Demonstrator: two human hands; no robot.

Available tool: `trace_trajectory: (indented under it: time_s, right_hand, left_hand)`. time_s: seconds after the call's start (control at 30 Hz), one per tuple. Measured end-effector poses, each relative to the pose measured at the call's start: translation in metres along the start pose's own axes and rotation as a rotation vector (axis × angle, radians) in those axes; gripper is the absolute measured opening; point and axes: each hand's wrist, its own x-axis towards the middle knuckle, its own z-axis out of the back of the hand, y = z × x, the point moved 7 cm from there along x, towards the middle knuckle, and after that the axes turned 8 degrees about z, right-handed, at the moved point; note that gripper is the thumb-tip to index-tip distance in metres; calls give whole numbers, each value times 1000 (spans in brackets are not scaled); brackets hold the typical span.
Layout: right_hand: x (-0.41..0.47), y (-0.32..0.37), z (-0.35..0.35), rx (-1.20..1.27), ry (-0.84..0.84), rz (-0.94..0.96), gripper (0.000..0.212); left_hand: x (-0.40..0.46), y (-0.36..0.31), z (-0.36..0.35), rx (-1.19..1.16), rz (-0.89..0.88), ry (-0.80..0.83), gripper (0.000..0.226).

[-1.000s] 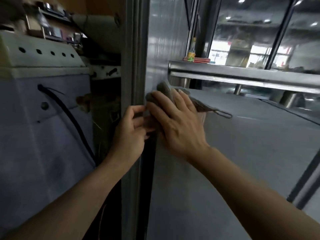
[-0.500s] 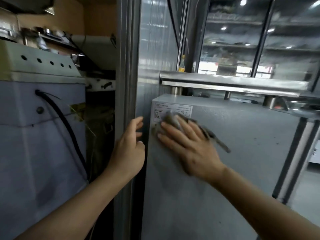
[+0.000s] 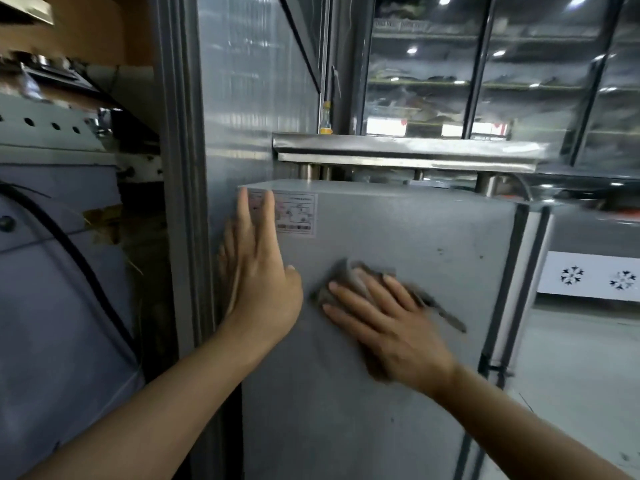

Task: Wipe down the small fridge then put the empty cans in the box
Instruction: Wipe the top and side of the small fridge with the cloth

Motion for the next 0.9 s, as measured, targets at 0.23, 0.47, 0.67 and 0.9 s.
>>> trace_trajectory:
  time_s: [0.23,0.47,0.67,0.9]
  right_hand:
    - [1,-77,35,57,-290,-482,60]
    - [-77,-21,-3,25,-70,-427,58]
    - [-42,-132,52,-15,-370,-840,51]
    - [-104,-63,18,-46,-222,-762,52]
  left_hand:
    - [6,-62,-30,168,-214,-6,66]
    - [4,-69,-40,274,-222,-27,70]
    - [4,-117,-61,231,-361,-28,55]
    - [2,-117,-72,194,-356,-103,56]
